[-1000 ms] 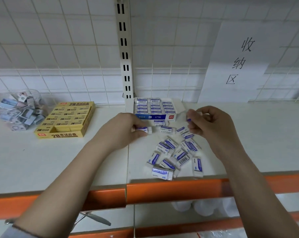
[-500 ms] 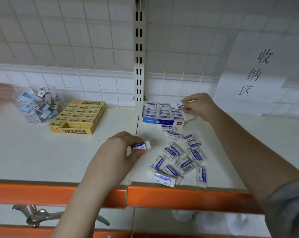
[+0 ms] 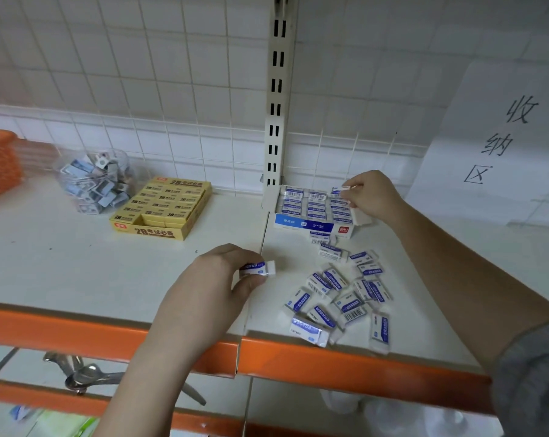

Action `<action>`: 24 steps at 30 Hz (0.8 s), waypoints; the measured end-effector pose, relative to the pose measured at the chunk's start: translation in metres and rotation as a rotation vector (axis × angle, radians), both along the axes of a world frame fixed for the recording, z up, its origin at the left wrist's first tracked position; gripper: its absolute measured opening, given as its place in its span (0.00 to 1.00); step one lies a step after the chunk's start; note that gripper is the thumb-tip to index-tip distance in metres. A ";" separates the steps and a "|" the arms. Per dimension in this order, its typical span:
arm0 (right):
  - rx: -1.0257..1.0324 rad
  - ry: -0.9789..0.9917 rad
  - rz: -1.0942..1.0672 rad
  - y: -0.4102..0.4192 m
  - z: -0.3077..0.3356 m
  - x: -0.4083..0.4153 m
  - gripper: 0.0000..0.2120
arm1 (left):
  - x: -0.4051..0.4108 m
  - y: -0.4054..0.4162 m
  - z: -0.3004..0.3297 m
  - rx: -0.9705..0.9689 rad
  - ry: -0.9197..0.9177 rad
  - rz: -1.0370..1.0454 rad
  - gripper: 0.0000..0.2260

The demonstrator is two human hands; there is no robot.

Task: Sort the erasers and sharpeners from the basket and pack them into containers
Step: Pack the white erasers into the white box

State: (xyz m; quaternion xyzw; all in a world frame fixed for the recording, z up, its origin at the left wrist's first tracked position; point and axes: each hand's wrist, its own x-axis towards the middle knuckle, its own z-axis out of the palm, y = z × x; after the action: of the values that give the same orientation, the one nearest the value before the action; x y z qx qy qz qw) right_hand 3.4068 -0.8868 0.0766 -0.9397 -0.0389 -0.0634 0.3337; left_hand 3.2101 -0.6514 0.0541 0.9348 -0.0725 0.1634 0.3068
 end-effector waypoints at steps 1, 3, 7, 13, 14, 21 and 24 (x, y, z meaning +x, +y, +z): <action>-0.059 -0.035 0.015 0.000 -0.001 0.000 0.13 | -0.001 0.001 0.000 -0.001 0.000 0.004 0.08; -0.131 -0.074 0.038 -0.002 -0.004 0.001 0.13 | -0.003 0.002 -0.001 -0.001 0.000 0.012 0.08; -0.174 -0.067 0.057 -0.004 -0.008 0.004 0.12 | -0.005 0.004 -0.002 -0.006 0.002 0.028 0.09; -0.211 -0.155 0.023 -0.005 -0.017 0.005 0.12 | -0.007 0.006 0.001 -0.065 -0.007 0.055 0.09; -0.235 -0.166 0.015 -0.004 -0.018 0.005 0.12 | -0.007 0.007 0.002 -0.085 -0.006 0.061 0.09; -0.314 -0.217 -0.013 0.000 -0.021 0.002 0.13 | -0.008 0.008 0.008 -0.232 0.024 0.078 0.07; -0.400 -0.241 0.000 0.000 -0.019 0.001 0.13 | -0.010 0.008 0.011 -0.292 0.008 0.064 0.10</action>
State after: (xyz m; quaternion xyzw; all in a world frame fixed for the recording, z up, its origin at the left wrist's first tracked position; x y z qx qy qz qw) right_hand 3.4082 -0.8864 0.0575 -0.9728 -0.0902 -0.1662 0.1337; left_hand 3.2005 -0.6438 0.0647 0.8828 -0.0168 0.1782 0.4343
